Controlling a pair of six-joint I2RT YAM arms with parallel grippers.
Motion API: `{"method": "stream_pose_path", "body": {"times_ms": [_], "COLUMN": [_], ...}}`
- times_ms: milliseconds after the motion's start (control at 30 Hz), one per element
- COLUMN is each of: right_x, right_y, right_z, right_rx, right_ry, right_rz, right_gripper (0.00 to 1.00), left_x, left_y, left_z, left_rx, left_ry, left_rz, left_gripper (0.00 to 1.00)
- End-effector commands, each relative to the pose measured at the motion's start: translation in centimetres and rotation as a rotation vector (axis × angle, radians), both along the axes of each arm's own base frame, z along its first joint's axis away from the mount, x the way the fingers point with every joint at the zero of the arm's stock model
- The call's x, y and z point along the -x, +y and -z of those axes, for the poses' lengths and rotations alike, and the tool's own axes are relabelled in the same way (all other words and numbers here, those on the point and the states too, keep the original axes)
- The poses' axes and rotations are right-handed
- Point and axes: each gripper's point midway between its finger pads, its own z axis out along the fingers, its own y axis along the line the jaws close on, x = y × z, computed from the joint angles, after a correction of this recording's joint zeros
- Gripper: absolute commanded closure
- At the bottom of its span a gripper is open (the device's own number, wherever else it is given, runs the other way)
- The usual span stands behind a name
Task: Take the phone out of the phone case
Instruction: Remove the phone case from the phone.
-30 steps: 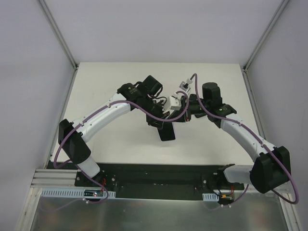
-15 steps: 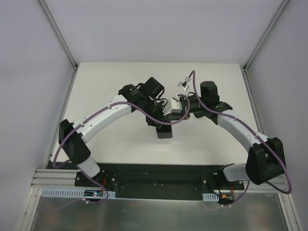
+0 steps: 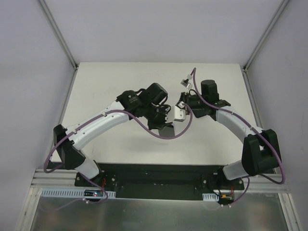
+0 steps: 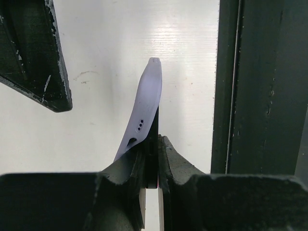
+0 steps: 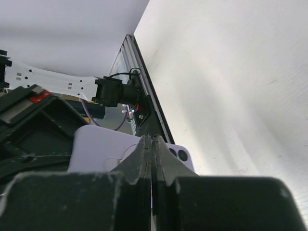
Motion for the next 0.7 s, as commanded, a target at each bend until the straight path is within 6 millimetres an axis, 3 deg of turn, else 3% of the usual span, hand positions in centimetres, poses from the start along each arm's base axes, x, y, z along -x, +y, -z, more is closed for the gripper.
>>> {"method": "stream_pose_path", "body": {"times_ms": [0,67,100,167,233,267,467,667], "right_x": [-1.0,-0.7,-0.6,0.1,0.8,1.1,3.4,4.5], "right_y": [-0.3,-0.6,-0.8,-1.2,-1.8,-2.0,-3.0,-2.3], "right_z": [-1.5,-2.0,-2.5,-3.5,-4.2,-4.6,-5.7,-6.5], "right_rx": [0.006,0.015,0.017,0.023,0.036,0.037,0.049,0.021], "right_ry": [-0.099,-0.132,-0.161,-0.224,-0.289,-0.311,-0.454,-0.494], "right_rz": [0.035,0.040,0.046,0.044,0.040,0.040,-0.016,-0.083], "right_gripper": [1.00,0.99,0.91,0.71,0.38,0.34,0.32,0.32], "left_x": [0.2,0.1,0.1,0.0,0.1,-0.1,-0.8,-0.3], "left_y": [-0.4,-0.2,-0.1,0.0,0.2,0.2,0.6,0.3], "left_z": [-3.2,-2.6,-2.4,-2.1,-2.0,-2.0,-3.4,-4.3], "left_rx": [0.102,0.086,0.081,0.079,0.089,0.102,0.189,0.252], "left_ry": [-0.079,-0.079,-0.072,-0.059,-0.025,-0.001,0.110,0.220], "left_rz": [0.047,0.045,0.042,0.029,0.015,0.002,-0.065,-0.071], "left_gripper": [1.00,1.00,1.00,1.00,1.00,1.00,1.00,1.00]}}
